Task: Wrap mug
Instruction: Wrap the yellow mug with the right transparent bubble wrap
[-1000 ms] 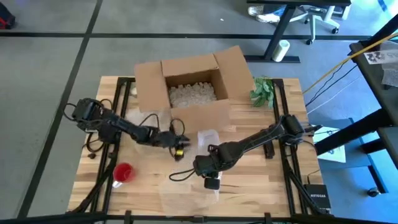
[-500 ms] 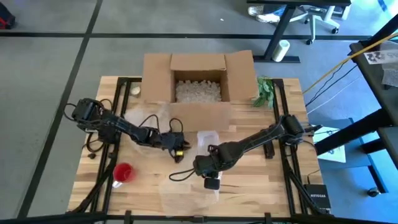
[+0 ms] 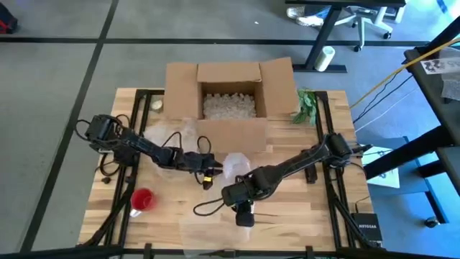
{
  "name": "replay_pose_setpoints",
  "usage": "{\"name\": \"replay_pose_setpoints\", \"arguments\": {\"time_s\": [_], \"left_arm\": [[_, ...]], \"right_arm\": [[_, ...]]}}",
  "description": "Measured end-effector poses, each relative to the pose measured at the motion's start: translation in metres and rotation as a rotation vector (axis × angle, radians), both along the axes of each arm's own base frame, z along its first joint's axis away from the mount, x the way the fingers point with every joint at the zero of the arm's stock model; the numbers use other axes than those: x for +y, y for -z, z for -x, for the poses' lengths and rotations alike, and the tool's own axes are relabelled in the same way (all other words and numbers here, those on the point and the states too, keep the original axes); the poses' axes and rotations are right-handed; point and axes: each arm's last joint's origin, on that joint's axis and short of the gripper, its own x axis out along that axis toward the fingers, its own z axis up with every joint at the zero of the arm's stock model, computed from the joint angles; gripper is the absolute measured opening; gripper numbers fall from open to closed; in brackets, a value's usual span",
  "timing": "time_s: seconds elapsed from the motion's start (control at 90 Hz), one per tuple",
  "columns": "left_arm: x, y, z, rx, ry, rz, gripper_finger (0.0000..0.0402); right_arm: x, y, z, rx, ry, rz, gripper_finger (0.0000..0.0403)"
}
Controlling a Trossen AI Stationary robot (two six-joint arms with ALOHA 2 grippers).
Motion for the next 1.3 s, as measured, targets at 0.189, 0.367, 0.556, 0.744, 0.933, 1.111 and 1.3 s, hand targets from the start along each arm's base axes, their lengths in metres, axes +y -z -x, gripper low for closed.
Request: {"name": "replay_pose_setpoints", "arguments": {"time_s": [0.189,0.367,0.556,0.744,0.933,1.111,1.3], "left_arm": [[0.001,-0.009,-0.004,-0.096,0.066,-0.014,0.0086],[-0.002,-0.017,-0.007,-0.170,0.135,-0.006,0.0086],[-0.009,-0.029,-0.011,-0.263,0.276,0.045,0.0086],[-0.027,-0.037,-0.014,-0.270,0.389,0.068,0.0086],[-0.040,-0.038,-0.015,-0.218,0.428,0.073,0.0086],[-0.047,-0.040,-0.014,-0.218,0.442,0.074,0.0086],[-0.049,-0.040,-0.014,-0.218,0.432,0.069,0.0086]], "right_arm": [[0.000,0.002,0.002,0.015,0.001,0.034,0.0088],[0.000,0.002,0.002,0.018,0.001,0.036,0.0088],[0.000,0.003,0.002,0.013,-0.013,0.042,0.0088],[-0.001,0.004,0.004,0.023,0.000,0.078,0.0088],[-0.002,0.004,0.005,0.054,0.032,0.077,0.0088],[-0.003,-0.010,0.005,0.058,0.066,0.091,0.0088],[0.002,-0.028,0.006,0.041,0.063,0.086,0.0049]]}}
